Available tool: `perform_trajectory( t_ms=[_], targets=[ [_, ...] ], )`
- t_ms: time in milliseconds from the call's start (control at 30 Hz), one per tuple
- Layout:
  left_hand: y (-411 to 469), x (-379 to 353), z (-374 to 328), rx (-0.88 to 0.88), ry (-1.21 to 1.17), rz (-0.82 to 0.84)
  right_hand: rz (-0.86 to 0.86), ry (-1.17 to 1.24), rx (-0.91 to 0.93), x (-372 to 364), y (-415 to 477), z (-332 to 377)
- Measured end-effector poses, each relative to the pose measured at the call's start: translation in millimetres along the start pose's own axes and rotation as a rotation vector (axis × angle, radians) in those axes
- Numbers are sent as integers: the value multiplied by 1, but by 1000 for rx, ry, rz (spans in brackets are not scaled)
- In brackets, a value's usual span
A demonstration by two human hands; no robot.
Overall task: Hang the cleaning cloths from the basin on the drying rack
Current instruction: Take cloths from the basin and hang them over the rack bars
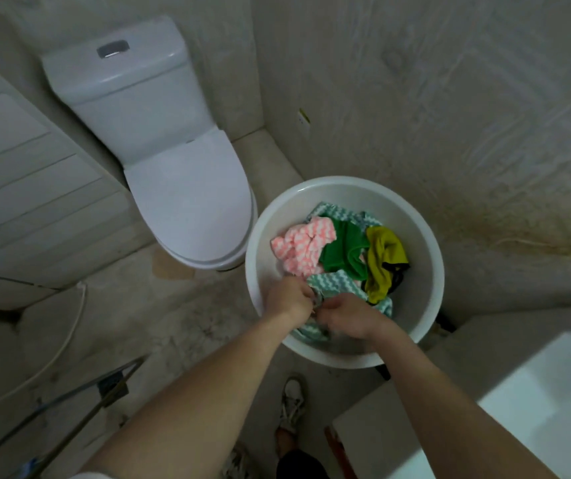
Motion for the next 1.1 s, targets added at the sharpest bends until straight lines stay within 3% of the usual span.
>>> perform_trajectory(
  t_ms=[133,300,367,467,633,733,800,1000,1100],
  targets=[
    [-6,8,4,2,-230,-19,-532,84,96,38,7,6],
    [-19,28,4,-64,-551,-196,-438,-387,82,39,30,7],
    [-23,43,2,-73,-731,-263,-514,-326,84,41,33,5],
    [-22,60,2,-101,-798,-336,-681,-286,84,51,28,9],
    [-21,70,4,-159,-605,-312,-860,-260,362,73,-4,37],
    [-24,76,8,-352,67,-454,-951,-248,457,86,-36,57],
    [-27,81,8,-401,330,-488,-926,-275,474,89,-54,68],
    [-44,101,-11,-466,383,-462,-878,-302,570,93,-99,98],
    [-56,110,-26,-582,311,-470,-808,13,615,99,-105,102]
  ],
)
Point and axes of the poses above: each hand's wrist, its own y-axis towards the middle knuckle, its own x-axis out of the back of the hand, z = x × y, the point moved 2 cm from there along y, towards the middle knuckle
